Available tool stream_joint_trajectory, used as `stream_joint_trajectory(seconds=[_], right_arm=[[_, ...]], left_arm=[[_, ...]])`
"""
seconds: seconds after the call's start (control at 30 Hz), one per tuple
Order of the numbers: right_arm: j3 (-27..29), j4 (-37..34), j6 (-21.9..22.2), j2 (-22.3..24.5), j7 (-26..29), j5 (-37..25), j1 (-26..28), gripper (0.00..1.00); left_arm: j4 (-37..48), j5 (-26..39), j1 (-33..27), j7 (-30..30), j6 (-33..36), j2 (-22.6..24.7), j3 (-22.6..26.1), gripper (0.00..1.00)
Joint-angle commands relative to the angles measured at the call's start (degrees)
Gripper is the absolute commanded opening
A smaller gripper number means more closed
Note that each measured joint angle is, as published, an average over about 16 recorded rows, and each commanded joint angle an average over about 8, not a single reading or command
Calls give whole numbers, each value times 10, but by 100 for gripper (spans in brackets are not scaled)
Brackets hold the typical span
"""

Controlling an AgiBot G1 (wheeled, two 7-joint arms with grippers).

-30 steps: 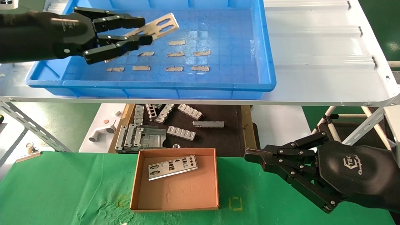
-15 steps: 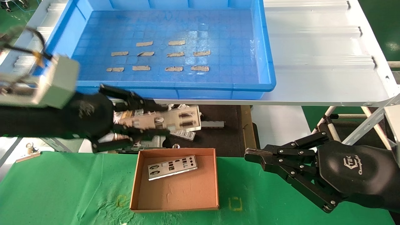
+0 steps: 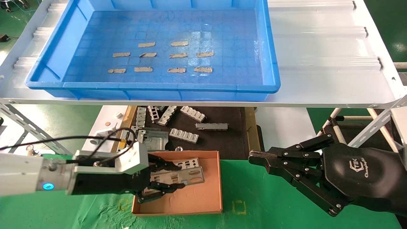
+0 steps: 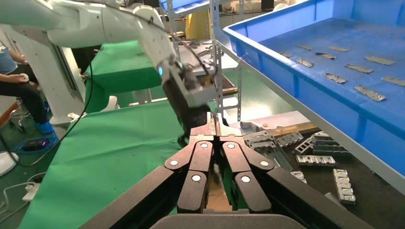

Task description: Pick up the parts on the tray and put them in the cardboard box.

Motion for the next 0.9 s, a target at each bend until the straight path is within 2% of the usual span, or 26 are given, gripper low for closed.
stream_joint_trajectory(seconds=[0.03, 0.37, 0.7, 0.77, 0.8, 0.9], right_arm=[[0, 0, 0, 0, 0, 0, 0, 0], [0, 0, 0, 0, 0, 0, 0, 0], [0, 0, 0, 0, 0, 0, 0, 0], [0, 0, 0, 0, 0, 0, 0, 0], [0, 0, 0, 0, 0, 0, 0, 0], [0, 0, 0, 0, 0, 0, 0, 0]], left_arm=[[7, 8, 15, -1, -16, 9, 6, 0], [101, 28, 16, 52, -60, 59, 9, 0], [193, 18, 0, 112, -52, 101, 2, 0], [209, 18, -4, 121, -49, 107, 2, 7], [217, 18, -6, 125, -48, 110, 2, 16], [236, 17, -10, 137, -45, 116, 2, 53]])
